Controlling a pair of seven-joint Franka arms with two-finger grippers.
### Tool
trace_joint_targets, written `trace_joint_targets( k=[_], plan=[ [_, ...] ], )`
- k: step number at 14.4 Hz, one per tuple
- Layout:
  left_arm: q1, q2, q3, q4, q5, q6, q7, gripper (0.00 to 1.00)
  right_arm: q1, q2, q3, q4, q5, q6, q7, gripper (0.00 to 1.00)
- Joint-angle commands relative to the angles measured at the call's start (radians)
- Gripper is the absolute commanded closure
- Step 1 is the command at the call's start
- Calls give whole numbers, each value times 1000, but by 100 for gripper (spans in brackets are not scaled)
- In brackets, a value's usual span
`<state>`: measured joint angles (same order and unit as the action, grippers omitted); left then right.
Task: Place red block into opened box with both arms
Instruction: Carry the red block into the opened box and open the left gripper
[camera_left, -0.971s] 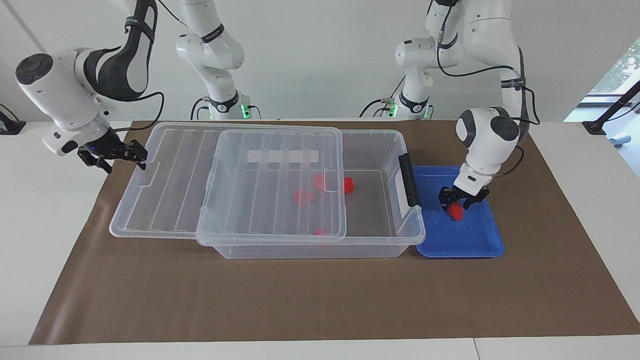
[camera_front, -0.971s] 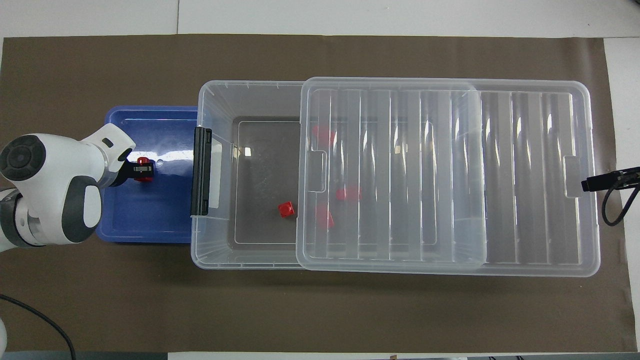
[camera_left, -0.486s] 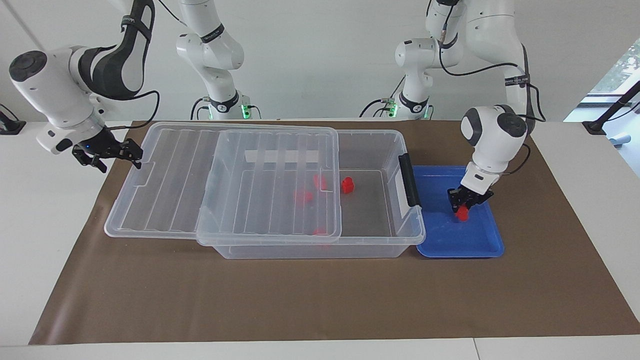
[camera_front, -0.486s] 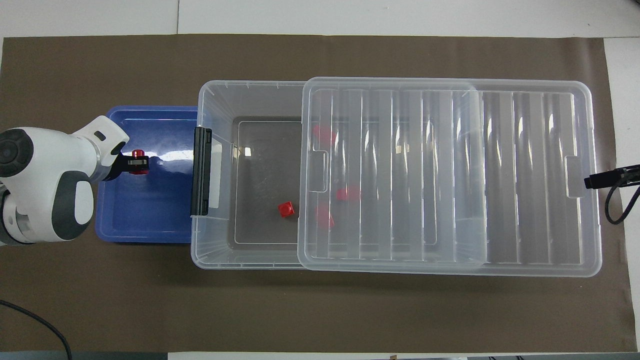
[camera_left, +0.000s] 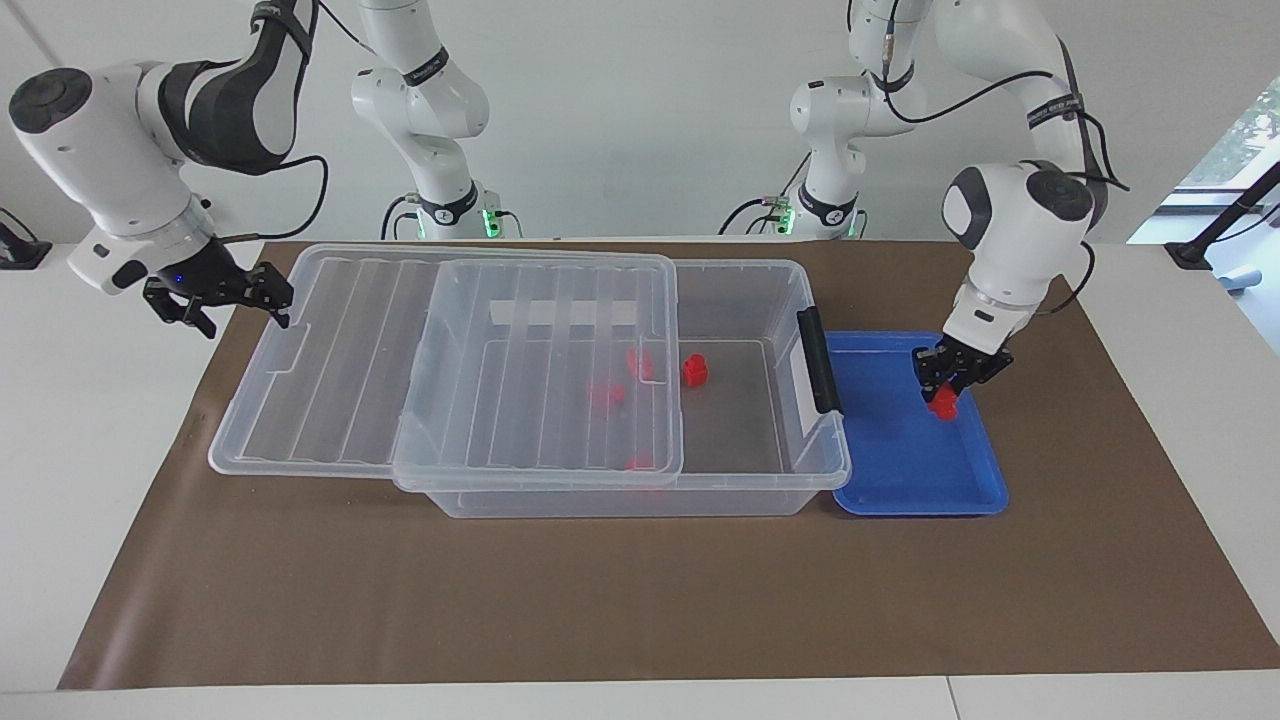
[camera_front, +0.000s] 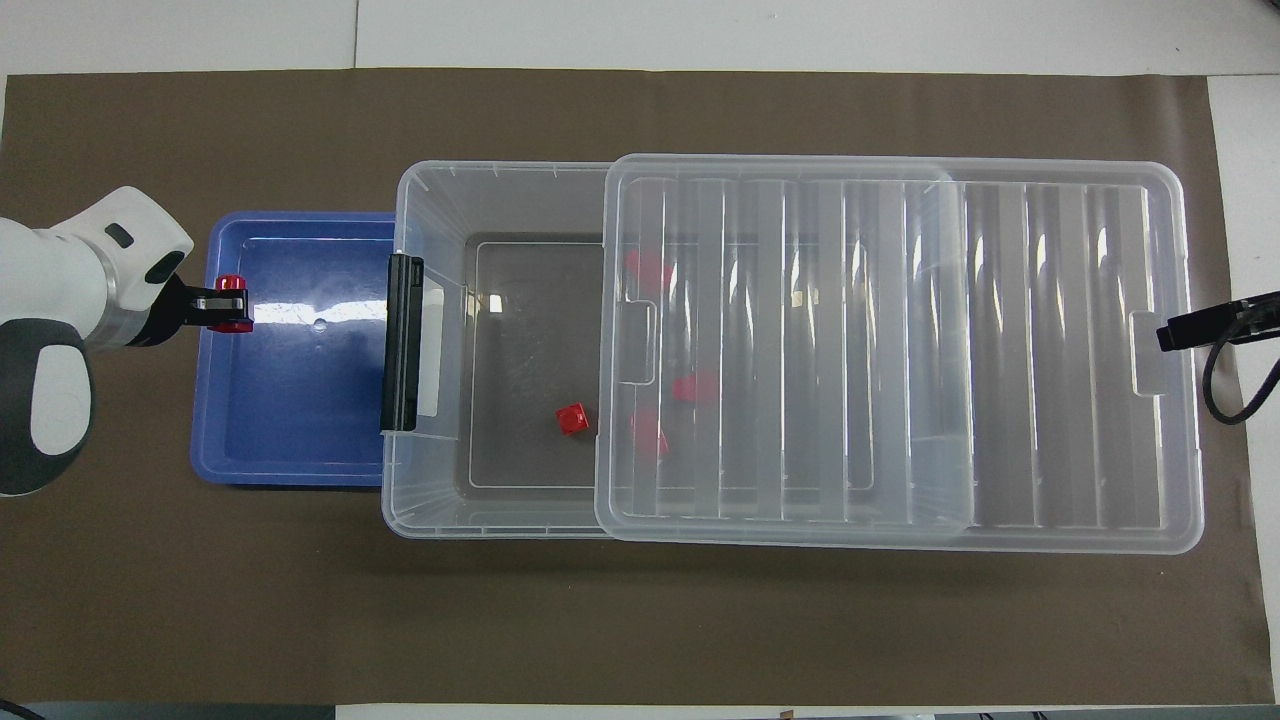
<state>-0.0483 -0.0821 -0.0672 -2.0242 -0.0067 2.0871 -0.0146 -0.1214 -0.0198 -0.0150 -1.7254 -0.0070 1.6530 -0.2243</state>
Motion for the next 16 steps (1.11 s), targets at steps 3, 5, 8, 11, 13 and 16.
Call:
trace_joint_targets(
  k=[3,5,8,11,13,16],
  plan=[
    [-48,1,-104,70,-9,-88,2,100,34,-8,13,127,2,-163,108,0],
    [-97,1,-120,70,-9,-73,-28,100,29,-8,15,130,2,-186,125,0],
    [-209,39,-120,65,-9,-45,-137,100,29,-23,12,89,-14,-128,126,0],
    [-281,100,-120,65,-6,-10,-247,100,32,-22,10,70,-14,-99,131,0],
    [-297,145,-120,62,-4,59,-266,100,20,-19,12,78,-14,-111,129,0],
    [-324,228,-118,55,-4,149,-303,100,22,-19,12,76,-14,-114,131,0]
  ],
)
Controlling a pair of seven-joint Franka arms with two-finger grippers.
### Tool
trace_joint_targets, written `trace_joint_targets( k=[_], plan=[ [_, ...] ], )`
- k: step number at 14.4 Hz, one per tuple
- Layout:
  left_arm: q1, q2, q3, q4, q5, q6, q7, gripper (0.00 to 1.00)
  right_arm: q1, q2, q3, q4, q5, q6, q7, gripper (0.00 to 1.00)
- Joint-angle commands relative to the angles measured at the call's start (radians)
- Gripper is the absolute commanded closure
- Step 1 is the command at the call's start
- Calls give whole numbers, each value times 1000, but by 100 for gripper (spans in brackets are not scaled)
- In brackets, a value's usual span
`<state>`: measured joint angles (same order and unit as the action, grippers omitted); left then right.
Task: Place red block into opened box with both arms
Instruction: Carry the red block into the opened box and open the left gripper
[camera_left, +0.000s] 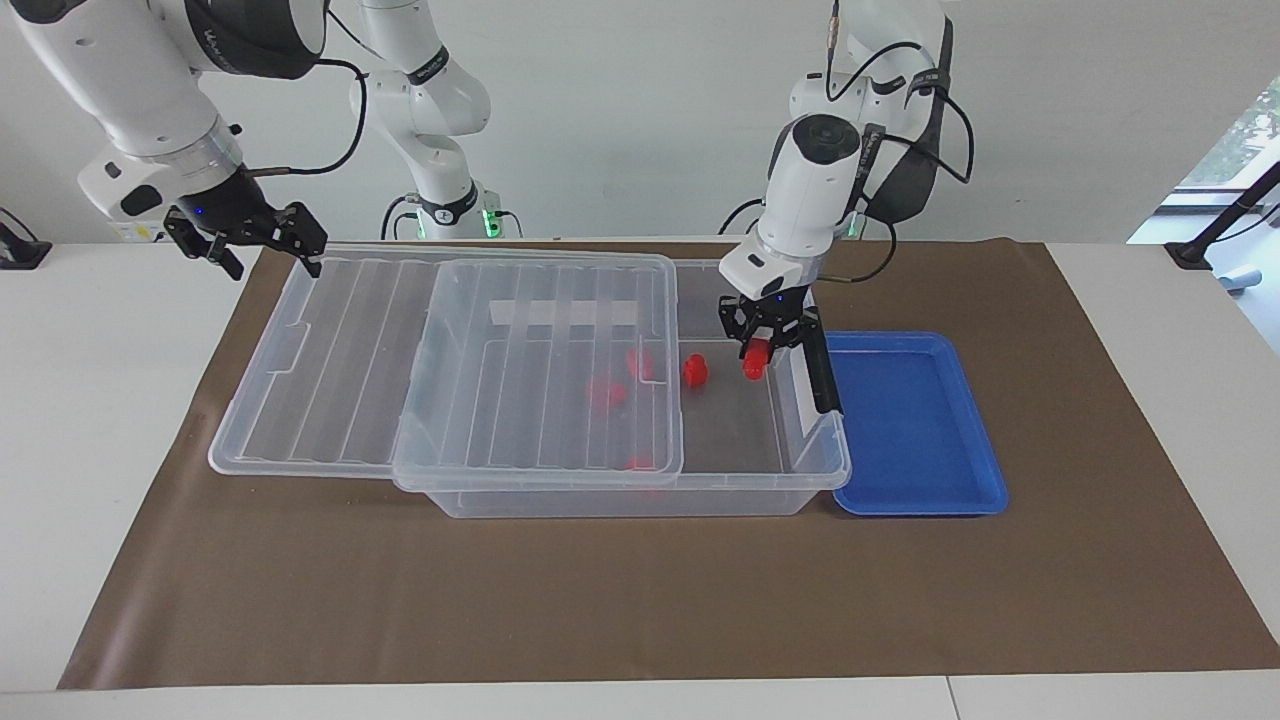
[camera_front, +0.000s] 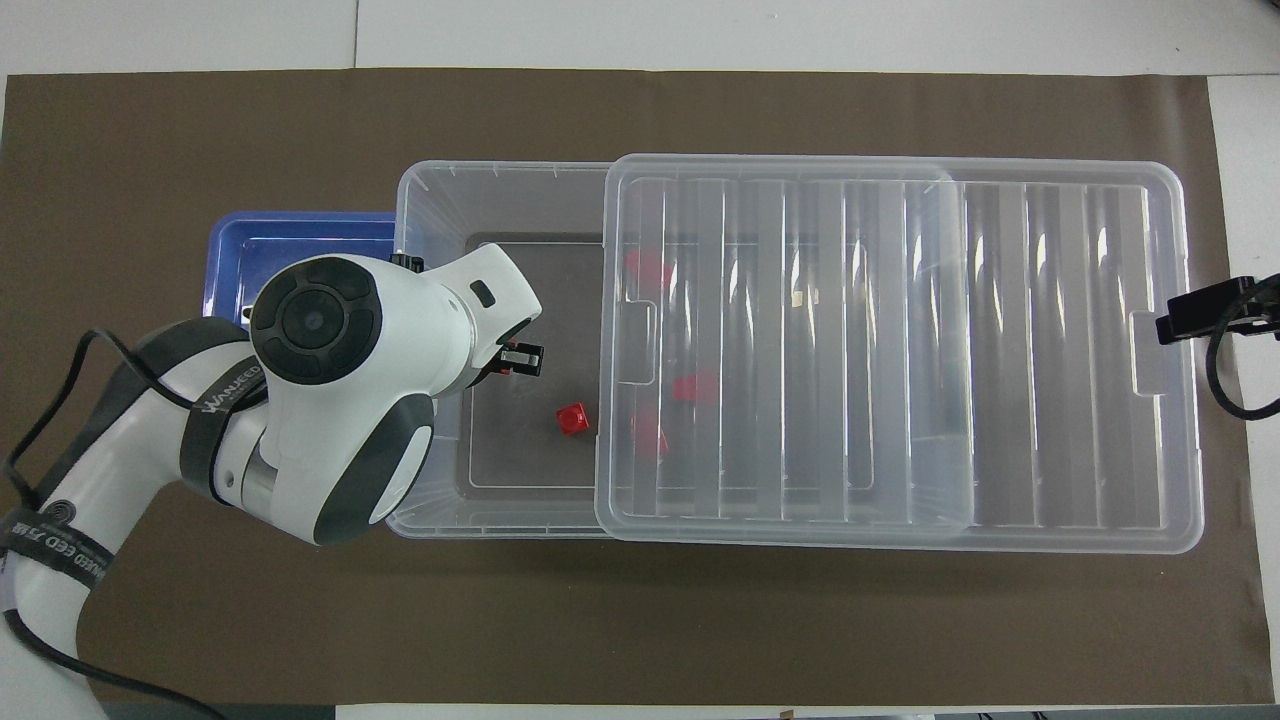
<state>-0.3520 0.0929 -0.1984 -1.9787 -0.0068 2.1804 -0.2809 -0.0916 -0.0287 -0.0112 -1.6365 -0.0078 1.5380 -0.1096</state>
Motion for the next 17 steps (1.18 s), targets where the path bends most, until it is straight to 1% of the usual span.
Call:
trace_joint_targets(
  k=[1,5,7,9,10,14,15,16,17],
  plan=[
    [-21,77,13,9,-4,74,-61,100,-4,-10,8,-13,-14,1,16,0],
    [-25,143,13,12,-2,122,-161,100,-10,-13,8,-16,-14,-2,16,0],
    [-33,195,14,18,-2,165,-185,100,-10,-13,8,-16,-14,-4,16,0],
    [-41,232,17,20,36,189,-207,100,-8,-13,8,-14,-14,-2,16,0],
    [-38,235,17,20,53,199,-211,100,-8,-13,8,-14,-14,-2,16,0],
    [-33,235,20,23,53,200,-211,100,-10,-13,8,-14,-14,-2,16,0],
    [-32,235,20,24,53,200,-214,72,-8,-13,8,-14,-14,-2,16,0],
    [-30,235,20,24,54,202,-218,28,-8,-13,8,-14,-14,-2,16,0],
    [-28,232,20,24,56,209,-216,4,-8,-13,8,-14,-14,-2,16,0]
  ],
)
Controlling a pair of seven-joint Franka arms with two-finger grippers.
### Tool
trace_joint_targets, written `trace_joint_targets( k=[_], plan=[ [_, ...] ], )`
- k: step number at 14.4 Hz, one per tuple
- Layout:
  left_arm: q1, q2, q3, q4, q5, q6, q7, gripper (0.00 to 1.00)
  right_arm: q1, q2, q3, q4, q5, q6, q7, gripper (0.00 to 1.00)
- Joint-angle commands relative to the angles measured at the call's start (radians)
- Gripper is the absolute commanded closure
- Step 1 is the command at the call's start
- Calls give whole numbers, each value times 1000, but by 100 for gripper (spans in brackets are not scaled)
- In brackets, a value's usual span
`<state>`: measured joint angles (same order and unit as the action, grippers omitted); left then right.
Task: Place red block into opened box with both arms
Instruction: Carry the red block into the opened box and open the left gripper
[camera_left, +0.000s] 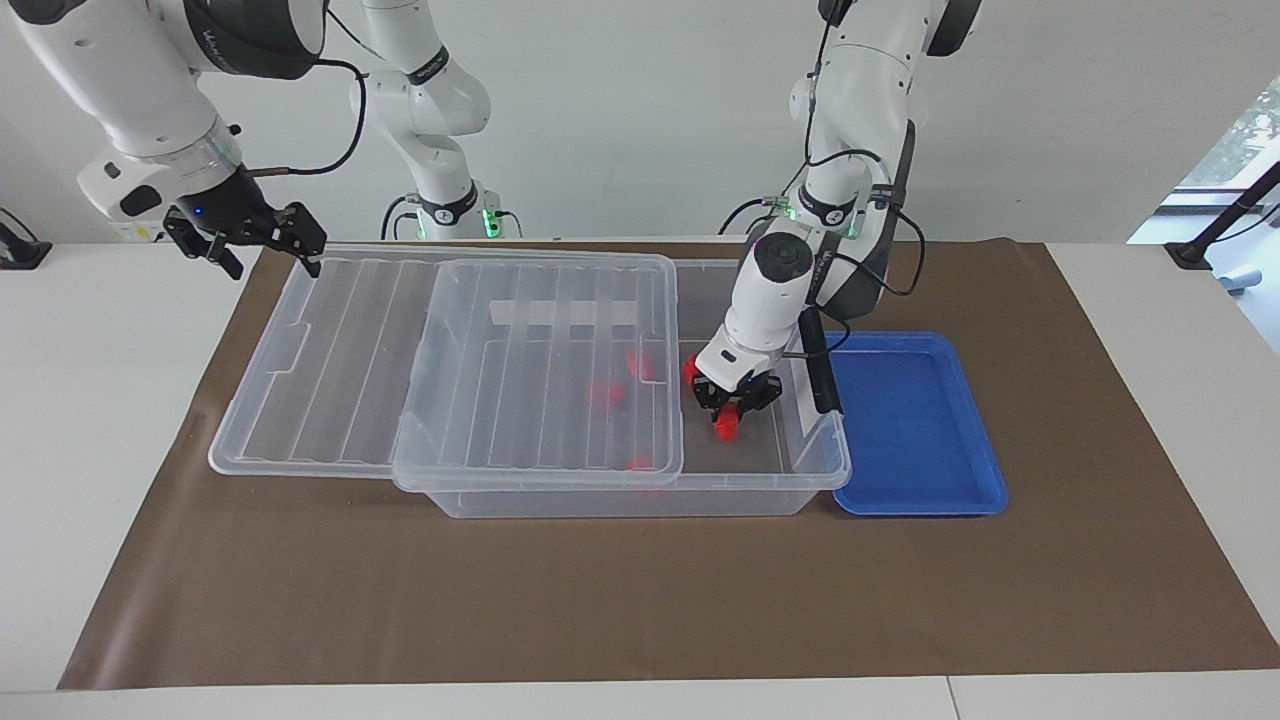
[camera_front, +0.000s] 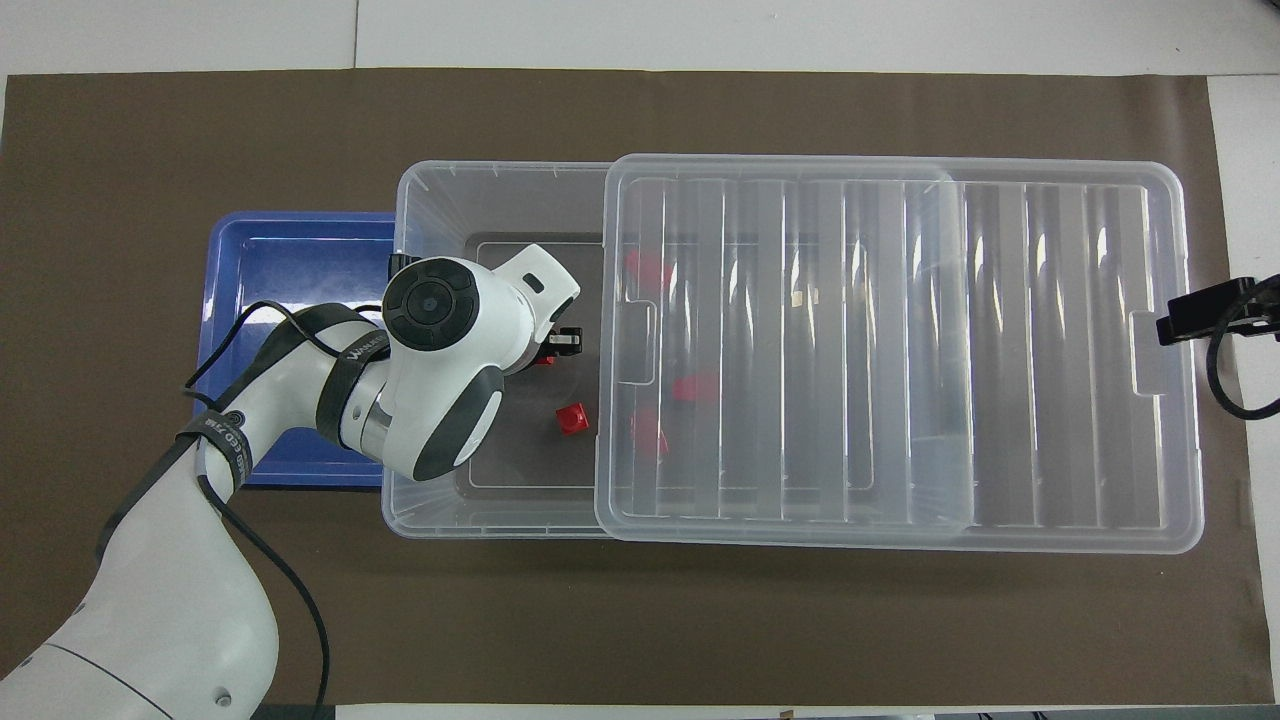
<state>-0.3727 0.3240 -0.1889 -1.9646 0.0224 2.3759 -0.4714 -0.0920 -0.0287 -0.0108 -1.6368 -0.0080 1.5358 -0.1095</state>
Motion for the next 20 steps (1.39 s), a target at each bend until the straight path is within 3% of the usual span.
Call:
trace_joint_targets(
  k=[1,4,13,14,16,17,20],
  plan=[
    [-8,-11,11,9,27,13,-24,0,-9,-13,8,-14,-13,-2,16,0],
    [-6,-74,11,9,27,-18,-27,0,-9,-13,8,-14,-12,-2,16,0],
    [-3,-334,11,4,25,-366,-18,0,-11,-23,8,-38,-12,12,-12,0],
    [17,-365,12,1,25,-404,-9,0,-20,-34,2,-60,-12,21,-39,12],
    [75,-394,16,4,21,-420,2,0,-70,-45,0,-101,-12,87,-125,77],
    [99,-402,16,7,21,-431,10,0,-95,-65,-2,-142,-10,130,-165,99],
    [204,-410,19,33,4,-443,83,0,-135,-99,-5,-244,-10,249,-226,100]
  ],
)
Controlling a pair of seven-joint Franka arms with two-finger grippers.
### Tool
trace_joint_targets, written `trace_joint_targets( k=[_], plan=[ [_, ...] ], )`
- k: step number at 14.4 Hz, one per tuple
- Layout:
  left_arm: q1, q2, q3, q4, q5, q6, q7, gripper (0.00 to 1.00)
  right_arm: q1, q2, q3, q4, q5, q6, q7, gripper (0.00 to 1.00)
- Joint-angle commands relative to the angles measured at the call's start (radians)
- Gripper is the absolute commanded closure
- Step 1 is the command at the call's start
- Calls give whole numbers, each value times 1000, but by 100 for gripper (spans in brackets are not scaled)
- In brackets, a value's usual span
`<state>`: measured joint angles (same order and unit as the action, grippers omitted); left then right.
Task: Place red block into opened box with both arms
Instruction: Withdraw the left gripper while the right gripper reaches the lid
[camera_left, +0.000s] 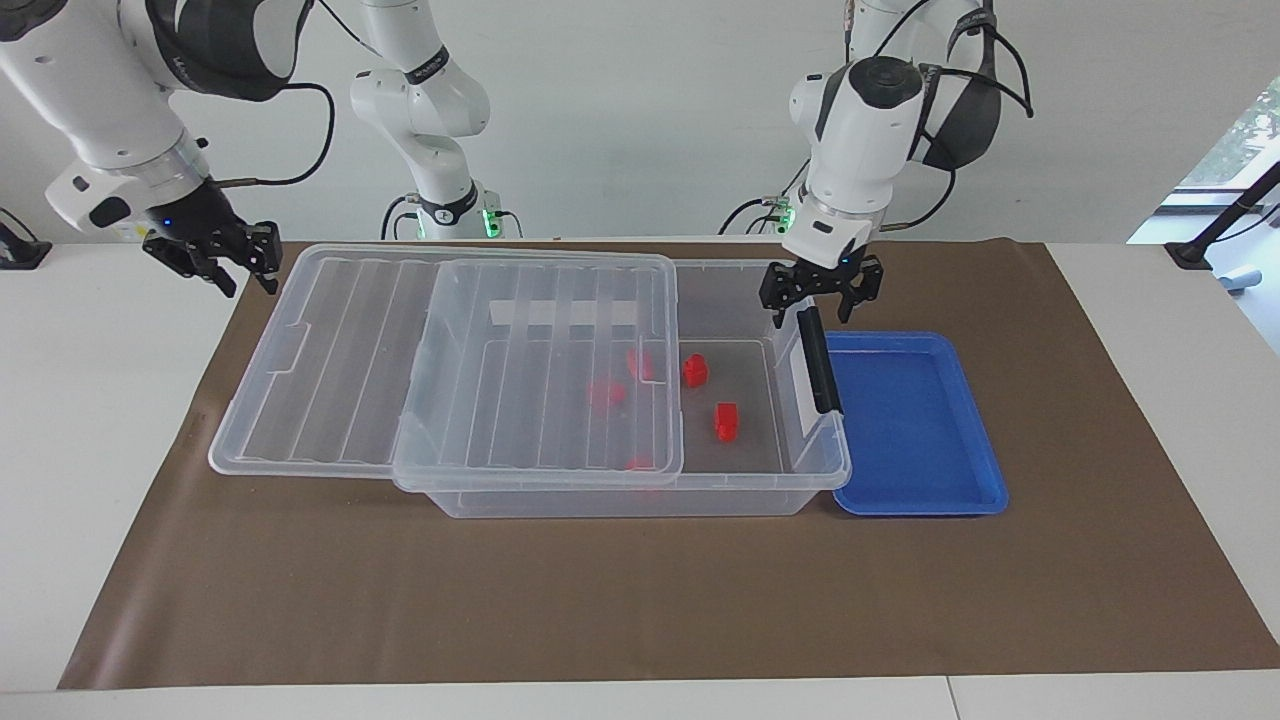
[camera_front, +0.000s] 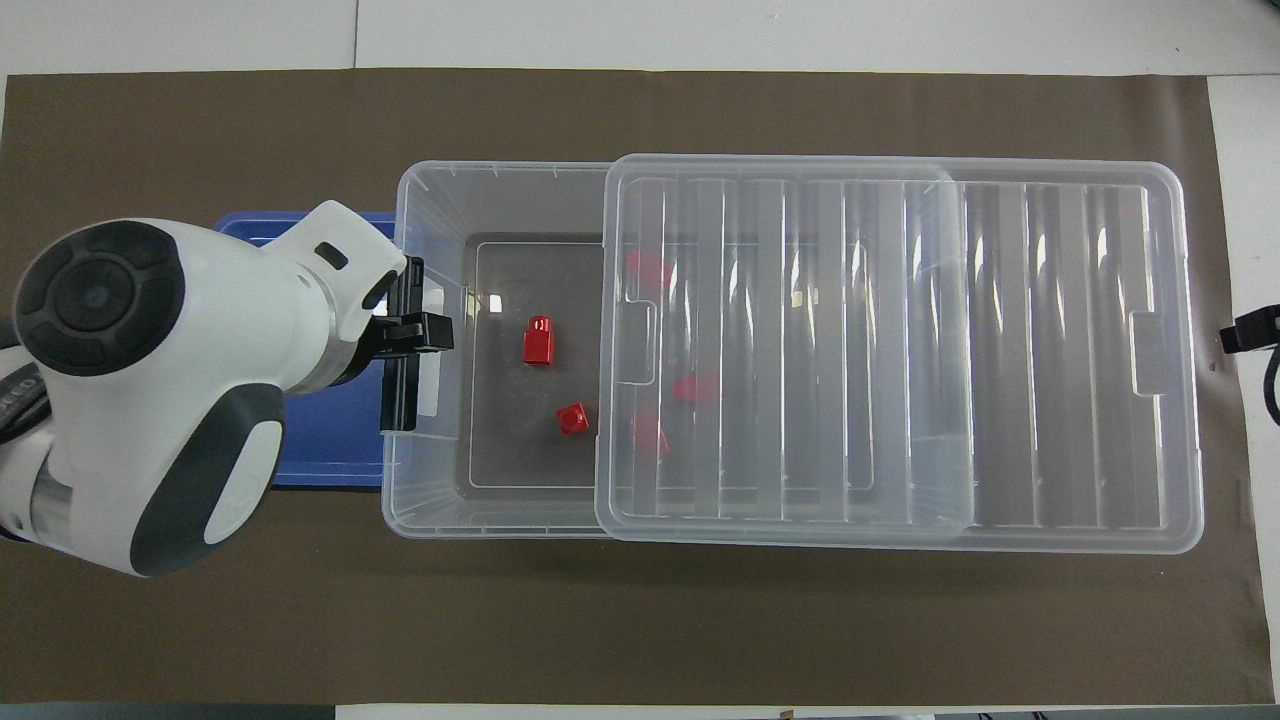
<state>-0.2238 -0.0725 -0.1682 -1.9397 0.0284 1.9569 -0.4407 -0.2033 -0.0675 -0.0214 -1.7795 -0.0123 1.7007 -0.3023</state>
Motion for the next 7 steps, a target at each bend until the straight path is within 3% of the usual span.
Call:
trace_joint_targets(
  k=[1,4,7],
  plan=[
    [78,-10,-1,25,-16,-35,100,0,-57,-61,6,-121,-8,103,-38,100],
    [164,0,1,90,-41,-90,233,0,-93,-34,8,-144,-6,131,-49,100],
    [240,0,3,139,-45,-162,377,0,-114,1,8,-207,-6,243,-109,100]
  ],
)
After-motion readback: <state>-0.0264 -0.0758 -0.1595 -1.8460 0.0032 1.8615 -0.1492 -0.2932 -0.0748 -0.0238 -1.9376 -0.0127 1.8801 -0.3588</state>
